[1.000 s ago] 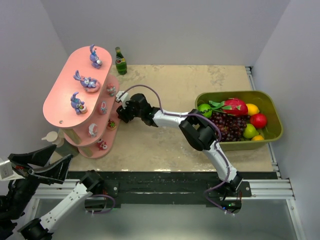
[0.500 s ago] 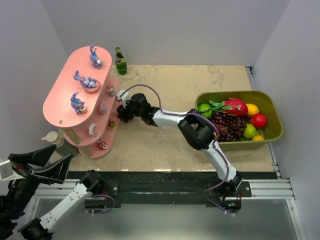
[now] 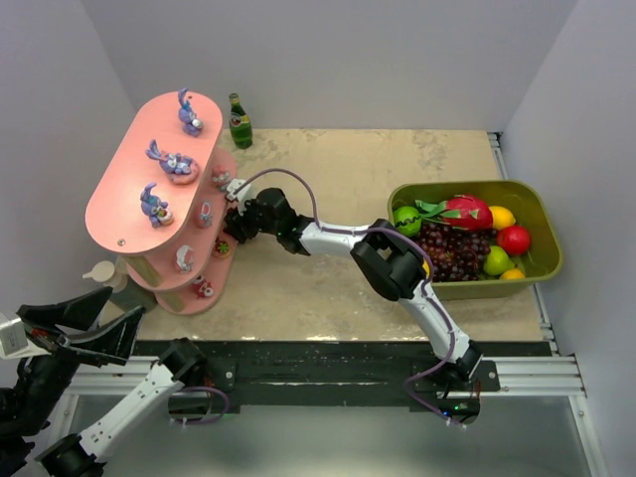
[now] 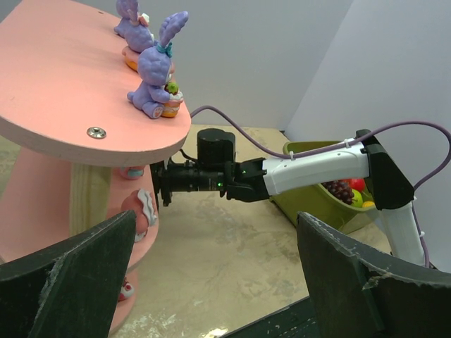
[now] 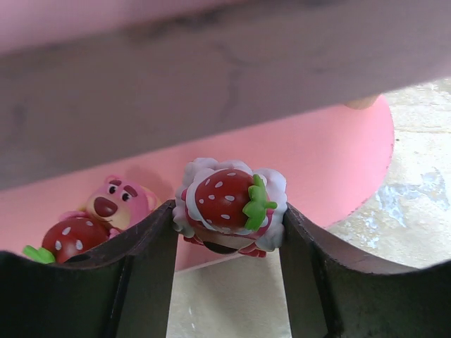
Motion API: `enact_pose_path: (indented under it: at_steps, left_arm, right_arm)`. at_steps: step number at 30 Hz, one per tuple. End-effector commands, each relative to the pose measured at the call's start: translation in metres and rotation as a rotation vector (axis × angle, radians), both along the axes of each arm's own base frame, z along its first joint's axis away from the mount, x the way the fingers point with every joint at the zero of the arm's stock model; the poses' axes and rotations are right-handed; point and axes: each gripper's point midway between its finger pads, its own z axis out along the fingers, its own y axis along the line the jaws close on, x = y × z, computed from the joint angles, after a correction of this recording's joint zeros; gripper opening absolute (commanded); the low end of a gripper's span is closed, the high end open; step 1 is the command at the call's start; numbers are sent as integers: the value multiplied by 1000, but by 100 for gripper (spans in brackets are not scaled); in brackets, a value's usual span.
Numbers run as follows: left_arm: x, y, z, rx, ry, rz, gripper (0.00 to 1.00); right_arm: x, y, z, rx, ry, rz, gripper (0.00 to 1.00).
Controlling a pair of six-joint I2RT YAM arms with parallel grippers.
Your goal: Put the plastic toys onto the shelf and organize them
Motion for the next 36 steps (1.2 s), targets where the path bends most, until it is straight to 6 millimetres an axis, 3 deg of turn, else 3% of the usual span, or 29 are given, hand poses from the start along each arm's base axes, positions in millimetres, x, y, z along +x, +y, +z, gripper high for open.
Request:
enact_pose_path:
  at_steps: [1,21,28,36]
  left_arm:
    - [0,2,10,-5,-39,10,99]
    - [-4,3,16,-15,-56,2,100]
    - [-5,3,17,-16,-56,-4,100]
    - [-4,2,18,-15,-55,-3,100]
  right_arm:
    - [5,11,22,76,-39,-4,22]
    - [15,6,12,18,-8,-74,34]
    - [14,3,14,29,-13,-84,47]
    - [14,1,17,40,-26,-91,51]
